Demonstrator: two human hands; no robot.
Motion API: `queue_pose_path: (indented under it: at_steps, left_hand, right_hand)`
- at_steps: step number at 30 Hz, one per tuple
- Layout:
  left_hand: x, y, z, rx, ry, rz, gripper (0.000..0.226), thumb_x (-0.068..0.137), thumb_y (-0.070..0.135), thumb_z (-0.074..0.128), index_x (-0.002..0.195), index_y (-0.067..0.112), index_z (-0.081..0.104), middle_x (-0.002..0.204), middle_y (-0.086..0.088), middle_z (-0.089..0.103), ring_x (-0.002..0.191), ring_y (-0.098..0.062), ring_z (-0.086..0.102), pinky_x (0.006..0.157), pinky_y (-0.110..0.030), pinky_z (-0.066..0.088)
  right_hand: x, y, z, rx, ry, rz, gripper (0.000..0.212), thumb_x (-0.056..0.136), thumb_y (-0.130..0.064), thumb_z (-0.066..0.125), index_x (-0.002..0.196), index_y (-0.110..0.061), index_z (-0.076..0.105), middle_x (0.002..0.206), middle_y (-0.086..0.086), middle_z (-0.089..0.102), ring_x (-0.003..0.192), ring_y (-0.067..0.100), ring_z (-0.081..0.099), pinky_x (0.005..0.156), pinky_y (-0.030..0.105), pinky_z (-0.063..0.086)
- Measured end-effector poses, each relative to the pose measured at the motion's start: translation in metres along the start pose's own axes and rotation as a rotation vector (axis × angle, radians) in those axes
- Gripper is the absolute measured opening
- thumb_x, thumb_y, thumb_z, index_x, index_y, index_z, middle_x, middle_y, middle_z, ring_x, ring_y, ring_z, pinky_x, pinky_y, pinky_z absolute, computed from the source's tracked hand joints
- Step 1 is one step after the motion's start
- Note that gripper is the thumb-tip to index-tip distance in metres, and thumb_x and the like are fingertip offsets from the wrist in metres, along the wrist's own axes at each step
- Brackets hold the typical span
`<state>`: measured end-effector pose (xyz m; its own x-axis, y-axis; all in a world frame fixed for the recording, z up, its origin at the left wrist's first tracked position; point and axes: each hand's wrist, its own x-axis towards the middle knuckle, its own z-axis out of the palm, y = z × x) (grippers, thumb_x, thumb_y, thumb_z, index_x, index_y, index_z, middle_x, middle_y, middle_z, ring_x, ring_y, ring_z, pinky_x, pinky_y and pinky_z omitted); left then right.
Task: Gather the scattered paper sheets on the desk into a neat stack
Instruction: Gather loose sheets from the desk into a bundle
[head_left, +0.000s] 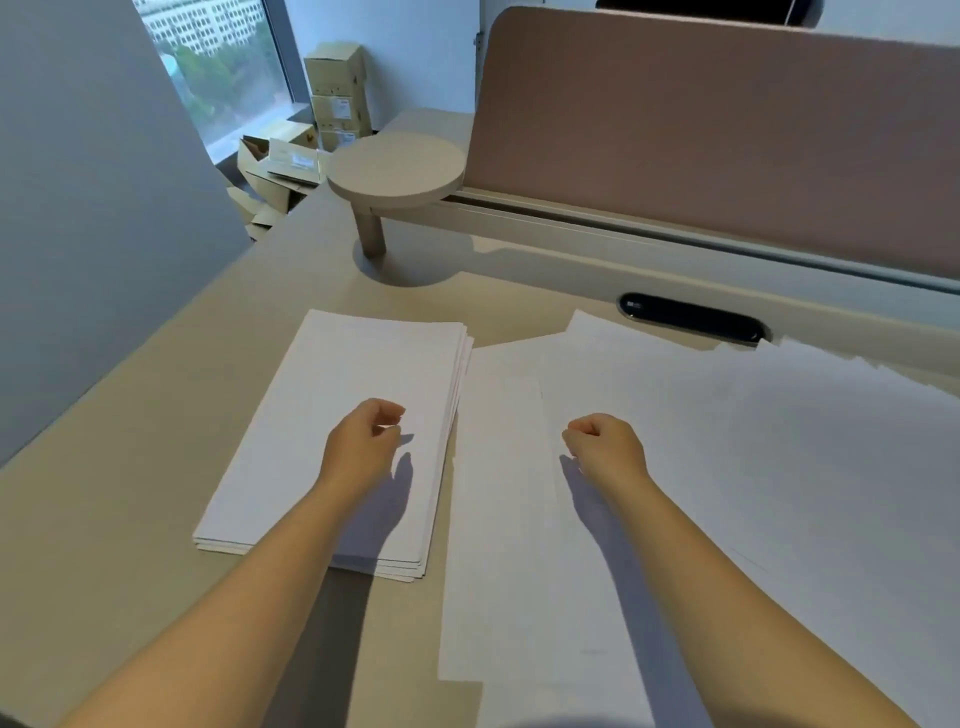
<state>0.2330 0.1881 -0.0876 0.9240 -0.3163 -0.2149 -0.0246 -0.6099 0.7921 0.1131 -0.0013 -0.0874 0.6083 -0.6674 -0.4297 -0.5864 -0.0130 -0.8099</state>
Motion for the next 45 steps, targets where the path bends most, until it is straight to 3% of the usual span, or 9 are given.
queue_pose_path:
  at_steps: [4,8,11,17,25,29,34,37,45]
  left_hand:
    - [-0.03,0.032,0.057,-0.008,-0.078,0.017,0.028,0.093,0.008,0.046,0.12,0.007,0.055,0.125,-0.009,0.057,0.106,-0.018,0.052,0.084,-0.023,0.037]
    - [-0.056,0.046,0.11,0.075,-0.147,0.01,0.039,0.093,0.015,0.05,0.132,0.01,0.046,0.14,-0.006,0.047,0.131,-0.021,0.043,0.096,-0.024,0.034]
    - [-0.069,0.05,0.141,0.209,-0.16,-0.032,0.057,0.091,0.018,0.054,0.142,0.007,0.03,0.148,-0.011,0.035,0.137,-0.026,0.033,0.108,-0.034,0.03]
    - [-0.08,0.05,0.173,0.464,-0.109,-0.102,0.075,0.094,0.039,0.045,0.148,0.006,0.005,0.157,-0.011,0.011,0.146,-0.031,0.004,0.118,-0.042,0.01]
    - [-0.08,0.066,0.197,0.384,-0.226,0.025,0.075,0.094,0.045,0.04,0.149,0.009,0.004,0.158,-0.007,0.008,0.147,-0.025,0.0,0.119,-0.04,0.006]
    - [-0.082,0.075,0.195,0.1,-0.232,0.033,0.068,0.094,0.035,0.046,0.149,0.013,0.011,0.157,-0.003,0.017,0.144,-0.023,0.02,0.115,-0.037,0.021]
    - [-0.087,0.074,0.184,0.445,0.046,-0.217,0.053,0.091,0.035,0.051,0.132,0.005,0.038,0.136,-0.015,0.044,0.126,-0.036,0.038,0.098,-0.045,0.036]
    - [-0.087,0.076,0.184,0.432,-0.016,-0.304,0.063,0.089,0.041,0.052,0.136,0.004,0.031,0.139,-0.017,0.034,0.127,-0.036,0.032,0.098,-0.043,0.033]
    - [-0.087,0.089,0.196,0.098,-0.316,-0.107,0.058,0.092,0.027,0.051,0.141,0.012,0.024,0.141,-0.012,0.04,0.127,-0.036,0.039,0.106,-0.049,0.036]
  right_hand:
    - [-0.005,0.032,-0.069,-0.095,0.06,0.008,0.038,0.095,-0.014,0.045,0.133,-0.008,0.044,0.136,0.007,0.047,0.122,0.022,0.047,0.086,0.02,0.033]
    - [-0.002,0.073,-0.126,-0.239,0.102,0.001,0.049,0.094,-0.019,0.046,0.141,-0.008,0.034,0.148,0.01,0.035,0.136,0.025,0.036,0.107,0.034,0.032]
    - [0.001,0.102,-0.16,-0.476,0.152,0.056,0.06,0.096,-0.036,0.041,0.147,-0.011,0.02,0.157,0.01,0.012,0.145,0.026,0.012,0.118,0.042,0.016]
    - [0.003,0.152,-0.203,-0.741,0.194,0.277,0.081,0.091,-0.06,0.025,0.148,-0.015,-0.01,0.155,0.015,-0.018,0.144,0.032,-0.014,0.115,0.051,-0.005]
    - [0.001,0.167,-0.198,-0.82,0.018,-0.068,0.07,0.093,-0.057,0.025,0.149,-0.024,-0.002,0.157,0.002,-0.013,0.145,0.019,-0.014,0.114,0.047,-0.014]
    - [-0.005,0.157,-0.201,-0.366,0.131,-0.191,0.049,0.095,-0.036,0.042,0.141,-0.018,0.037,0.152,0.001,0.03,0.142,0.016,0.023,0.12,0.039,-0.001]
    - [-0.011,0.164,-0.221,-0.626,0.348,0.229,0.07,0.089,-0.05,0.042,0.146,-0.015,0.018,0.156,0.009,0.013,0.145,0.028,0.007,0.116,0.048,0.009]
    - [-0.019,0.164,-0.217,-0.674,0.333,0.227,0.07,0.087,-0.054,0.041,0.142,-0.013,0.024,0.148,0.008,0.026,0.136,0.029,0.023,0.107,0.044,0.025]
    - [-0.027,0.147,-0.194,-0.604,0.233,0.115,0.059,0.094,-0.046,0.034,0.145,-0.021,0.019,0.151,-0.001,0.025,0.136,0.024,0.024,0.108,0.04,0.022]
